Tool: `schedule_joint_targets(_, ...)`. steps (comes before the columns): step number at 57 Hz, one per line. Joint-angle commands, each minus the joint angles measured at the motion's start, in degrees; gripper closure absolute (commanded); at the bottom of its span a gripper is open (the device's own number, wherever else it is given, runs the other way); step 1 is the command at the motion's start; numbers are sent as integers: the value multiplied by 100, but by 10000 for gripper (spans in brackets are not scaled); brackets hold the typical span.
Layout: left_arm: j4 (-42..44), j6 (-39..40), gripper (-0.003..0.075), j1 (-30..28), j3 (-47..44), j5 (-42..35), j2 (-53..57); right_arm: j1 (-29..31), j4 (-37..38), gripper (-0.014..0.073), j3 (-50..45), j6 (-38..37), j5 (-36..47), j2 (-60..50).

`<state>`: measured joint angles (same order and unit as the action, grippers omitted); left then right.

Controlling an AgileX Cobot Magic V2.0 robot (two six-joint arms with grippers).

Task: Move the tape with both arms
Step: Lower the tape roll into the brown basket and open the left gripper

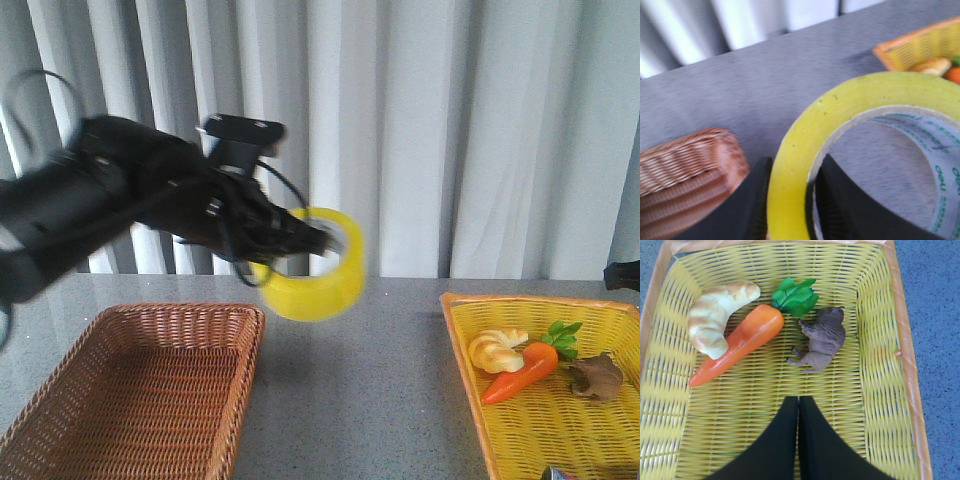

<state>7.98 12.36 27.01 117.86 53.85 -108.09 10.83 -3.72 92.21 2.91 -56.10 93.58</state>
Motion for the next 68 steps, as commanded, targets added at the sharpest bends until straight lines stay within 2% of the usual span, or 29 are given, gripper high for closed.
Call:
schedule_joint_targets(1,167,-3,726,-520,172,54,432,19,18,601,128,65,289,-237)
schedule_joint_targets(10,372,-34,726,-1162,82,457,473,19,18,601,128,65,289,-237)
schedule_joint_targets(23,261,10,722,-1653,-957,2,565,19,18,601,128,65,289,-237)
schedule_joint_targets(36,268,39,704,-1707,-2179,-835,559,19,18,601,128,65,289,-237)
schedule_joint_targets(48,272,284,653,-1724,-2716,-1391,536,19,18,601,128,65,278,-237)
schedule_joint_targets(68,261,359,573,-1724,-2712,-1118,-104,19,18,601,128,65,273,-237)
